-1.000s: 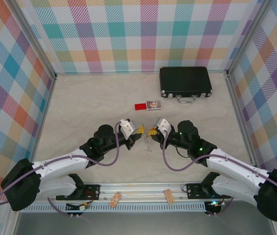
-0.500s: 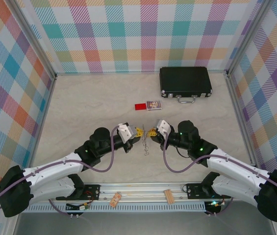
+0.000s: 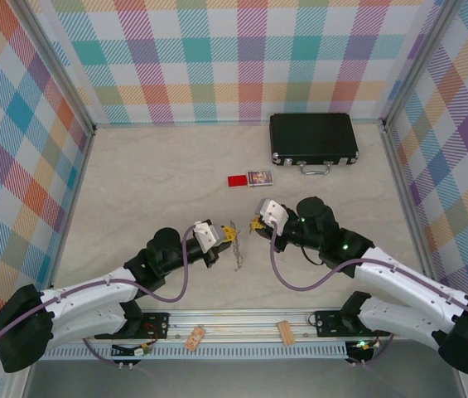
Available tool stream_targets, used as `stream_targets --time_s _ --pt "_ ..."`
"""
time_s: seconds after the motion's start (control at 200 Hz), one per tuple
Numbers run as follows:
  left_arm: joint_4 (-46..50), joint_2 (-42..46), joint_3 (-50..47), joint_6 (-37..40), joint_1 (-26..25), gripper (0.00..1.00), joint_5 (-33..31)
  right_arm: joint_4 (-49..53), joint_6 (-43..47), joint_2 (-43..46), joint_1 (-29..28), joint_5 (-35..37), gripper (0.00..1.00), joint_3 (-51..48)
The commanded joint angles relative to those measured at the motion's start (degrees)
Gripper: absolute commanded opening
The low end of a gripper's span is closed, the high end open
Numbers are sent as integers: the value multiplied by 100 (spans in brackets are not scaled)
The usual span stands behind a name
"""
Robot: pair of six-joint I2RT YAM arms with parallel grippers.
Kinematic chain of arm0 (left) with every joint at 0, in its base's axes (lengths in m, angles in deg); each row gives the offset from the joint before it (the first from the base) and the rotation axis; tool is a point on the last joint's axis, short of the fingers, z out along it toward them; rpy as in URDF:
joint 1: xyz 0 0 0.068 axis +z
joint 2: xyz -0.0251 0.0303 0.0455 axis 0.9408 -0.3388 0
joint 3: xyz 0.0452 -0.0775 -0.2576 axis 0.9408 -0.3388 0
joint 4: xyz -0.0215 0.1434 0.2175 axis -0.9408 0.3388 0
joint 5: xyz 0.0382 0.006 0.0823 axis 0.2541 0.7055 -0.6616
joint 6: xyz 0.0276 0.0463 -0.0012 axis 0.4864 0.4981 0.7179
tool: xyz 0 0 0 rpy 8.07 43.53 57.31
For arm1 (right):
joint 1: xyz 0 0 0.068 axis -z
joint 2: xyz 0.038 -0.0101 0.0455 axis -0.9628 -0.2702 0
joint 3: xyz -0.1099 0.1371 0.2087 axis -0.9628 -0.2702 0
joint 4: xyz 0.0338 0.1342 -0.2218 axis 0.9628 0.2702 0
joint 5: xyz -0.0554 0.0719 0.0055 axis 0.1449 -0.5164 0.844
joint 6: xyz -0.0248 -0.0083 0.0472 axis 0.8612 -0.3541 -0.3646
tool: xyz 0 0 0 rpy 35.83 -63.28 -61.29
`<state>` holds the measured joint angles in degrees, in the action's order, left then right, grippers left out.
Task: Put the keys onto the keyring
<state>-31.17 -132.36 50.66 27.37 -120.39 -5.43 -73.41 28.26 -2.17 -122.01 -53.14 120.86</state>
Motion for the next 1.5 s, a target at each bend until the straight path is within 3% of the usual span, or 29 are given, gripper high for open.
stream_targets --time_s 0.0,0.815,1.495 --pt "-409 141 -77 53 -61 0 62 766 489 -120 -109 216 0 455" --pt "-365 250 -112 -16 -76 0 46 874 1046 -798 -534 310 0 860" --pt "-311 227 -99 1 -70 0 -10 812 1059 -845 -705 317 0 888"
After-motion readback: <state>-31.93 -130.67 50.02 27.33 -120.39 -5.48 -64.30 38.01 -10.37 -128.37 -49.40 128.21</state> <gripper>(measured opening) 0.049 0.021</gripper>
